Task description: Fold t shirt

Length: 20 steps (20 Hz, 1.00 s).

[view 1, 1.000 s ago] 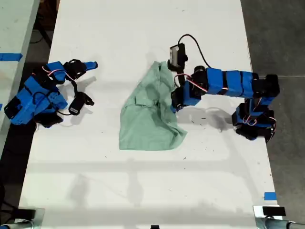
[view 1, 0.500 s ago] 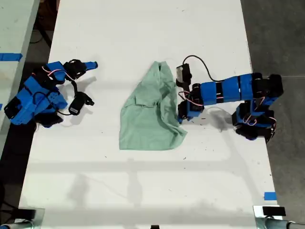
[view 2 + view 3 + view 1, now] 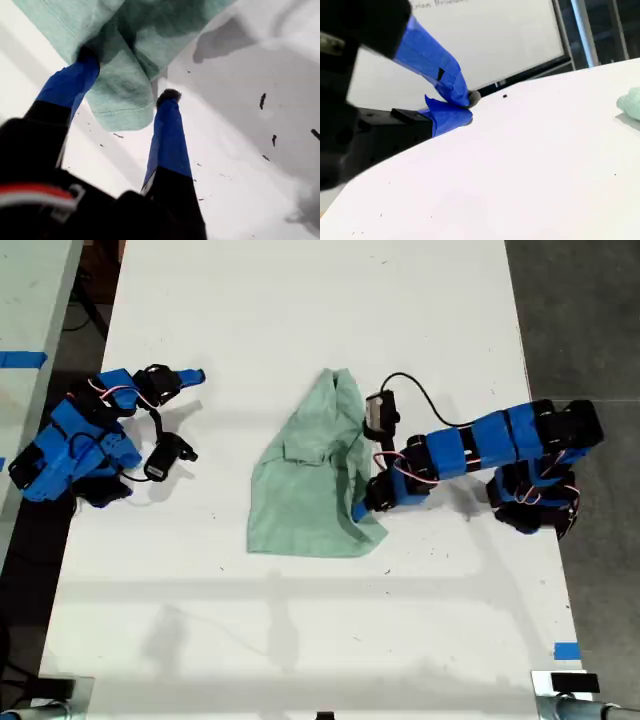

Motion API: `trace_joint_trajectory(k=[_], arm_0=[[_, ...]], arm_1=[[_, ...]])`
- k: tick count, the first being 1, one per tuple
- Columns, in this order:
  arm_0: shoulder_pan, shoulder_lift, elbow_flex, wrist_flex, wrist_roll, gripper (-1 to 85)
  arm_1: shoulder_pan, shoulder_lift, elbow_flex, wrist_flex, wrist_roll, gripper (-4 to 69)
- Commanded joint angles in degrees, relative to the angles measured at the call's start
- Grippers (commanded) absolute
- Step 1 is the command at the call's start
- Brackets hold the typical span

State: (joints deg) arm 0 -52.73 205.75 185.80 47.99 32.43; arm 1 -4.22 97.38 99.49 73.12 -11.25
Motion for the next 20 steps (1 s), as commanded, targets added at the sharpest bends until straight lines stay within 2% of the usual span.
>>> trace_joint_trajectory(k=[1, 6, 9, 11, 14, 20], arm_0=[[-0.79, 0.44, 1.76, -0.26, -0.35, -0.3], [-0.70, 0.44, 1.76, -0.26, -0.35, -0.3], [-0.70, 0.44, 1.76, -0.26, -0.35, -0.3], [-0.70, 0.44, 1.76, -0.26, -0.35, -0.3], [-0.70, 0.44, 1.76, -0.26, -0.35, -0.3], [-0.70, 0.44, 1.76, -0.26, -0.18, -0.3]], arm_1=[[-2.90, 3.34, -0.88, -3.60, 1.49, 24.0], [-4.13, -1.49, -3.78, -6.77, -0.26, 22.6], [-4.75, -11.07, -15.03, -5.71, -4.57, 22.3], [-4.66, -18.37, -24.79, -2.90, -7.21, 22.2], [-3.87, -22.32, -33.75, 4.75, -7.38, 22.2], [-2.29, 0.97, -27.86, 16.08, -5.01, 21.9]])
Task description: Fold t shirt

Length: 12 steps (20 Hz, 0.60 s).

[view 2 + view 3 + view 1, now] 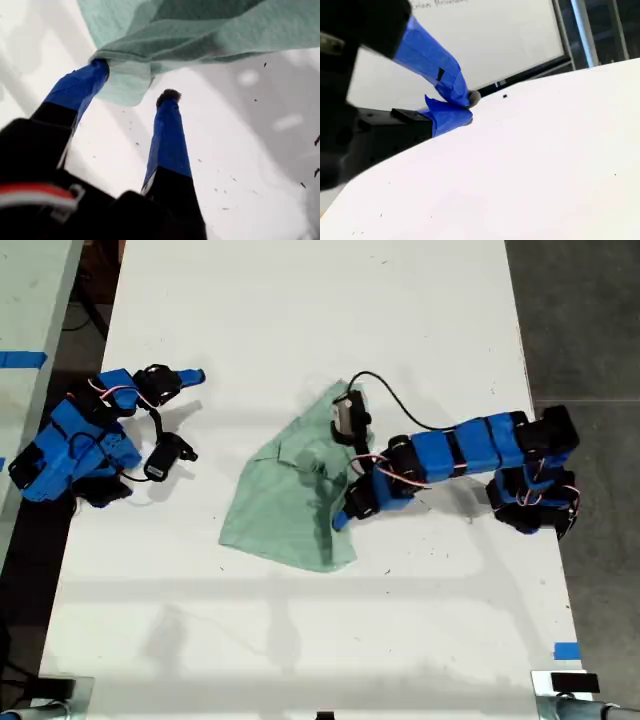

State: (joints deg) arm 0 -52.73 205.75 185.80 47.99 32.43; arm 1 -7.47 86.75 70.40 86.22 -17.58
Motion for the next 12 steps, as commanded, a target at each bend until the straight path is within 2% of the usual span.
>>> trace_joint_trajectory(k=[1, 3, 6, 8, 9, 10, 11, 12], arm_0=[[-0.70, 0.44, 1.76, -0.26, -0.18, -0.3], [-0.70, 0.44, 1.76, -0.26, -0.26, -0.3], [-0.70, 0.44, 1.76, -0.26, -0.26, -0.3], [-0.70, 0.44, 1.76, -0.26, -0.18, -0.3], [-0.79, 0.44, 1.76, -0.35, -0.18, -0.3], [-0.79, 0.44, 1.76, -0.35, -0.18, -0.3], [-0.79, 0.44, 1.76, -0.35, -0.18, -0.3], [-0.88, 0.44, 1.76, -0.44, -0.18, -0.3]], arm_1=[[2.02, 17.05, 6.06, 3.78, 2.37, 21.9], [5.10, 30.94, 22.94, 0.53, 4.22, 21.7], [11.69, 60.29, 59.24, -14.59, 2.64, 18.1], [15.91, 82.09, 80.33, -20.57, -0.88, 11.3], [17.58, 93.60, 89.03, -20.57, -2.64, 3.9], [18.46, 105.56, 95.98, -18.28, -4.48, 0.6], [18.98, 114.87, 100.72, -14.77, -6.06, 0.7], [19.69, 113.55, 101.43, -14.41, -7.21, 0.7]])
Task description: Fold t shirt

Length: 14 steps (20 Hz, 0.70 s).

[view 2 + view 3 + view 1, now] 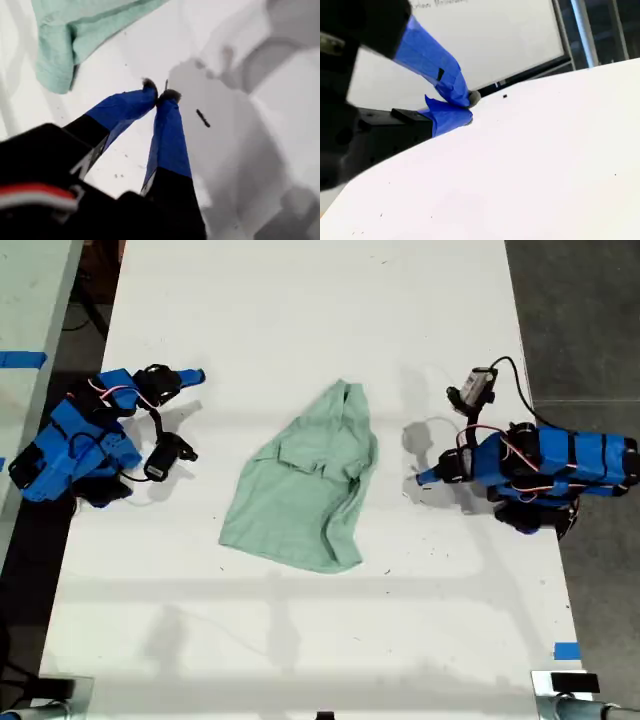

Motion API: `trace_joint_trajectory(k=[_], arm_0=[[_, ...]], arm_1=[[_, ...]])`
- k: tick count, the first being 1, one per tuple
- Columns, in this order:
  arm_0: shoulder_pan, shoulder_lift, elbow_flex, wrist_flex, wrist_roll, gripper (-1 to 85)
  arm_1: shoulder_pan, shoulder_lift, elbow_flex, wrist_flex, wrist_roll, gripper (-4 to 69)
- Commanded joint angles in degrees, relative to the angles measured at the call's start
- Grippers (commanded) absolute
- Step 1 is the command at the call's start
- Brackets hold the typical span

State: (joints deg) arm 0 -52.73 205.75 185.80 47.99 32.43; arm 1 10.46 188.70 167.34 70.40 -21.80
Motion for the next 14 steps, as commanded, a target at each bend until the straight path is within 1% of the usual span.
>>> trace_joint_trajectory(k=[1, 3, 6, 8, 14], arm_0=[[-0.88, 0.44, 1.76, -0.44, -0.18, -0.3], [-0.88, 0.44, 1.76, -0.44, -0.26, -0.3], [-0.79, 0.44, 1.85, -0.35, -0.35, -0.3], [-0.79, 0.44, 1.85, -0.44, -0.35, -0.3], [-0.70, 0.44, 1.85, -0.35, -0.53, -0.3]], arm_1=[[2.64, 12.13, 6.24, 0.35, -5.10, 0.8], [4.83, 12.13, 9.32, -1.93, -9.23, 1.0], [6.24, 12.13, 10.02, 0.26, -11.25, 1.0], [7.21, 12.13, 10.20, 4.66, -9.14, 1.0], [6.59, 12.13, 10.28, 6.06, -5.36, 1.0]])
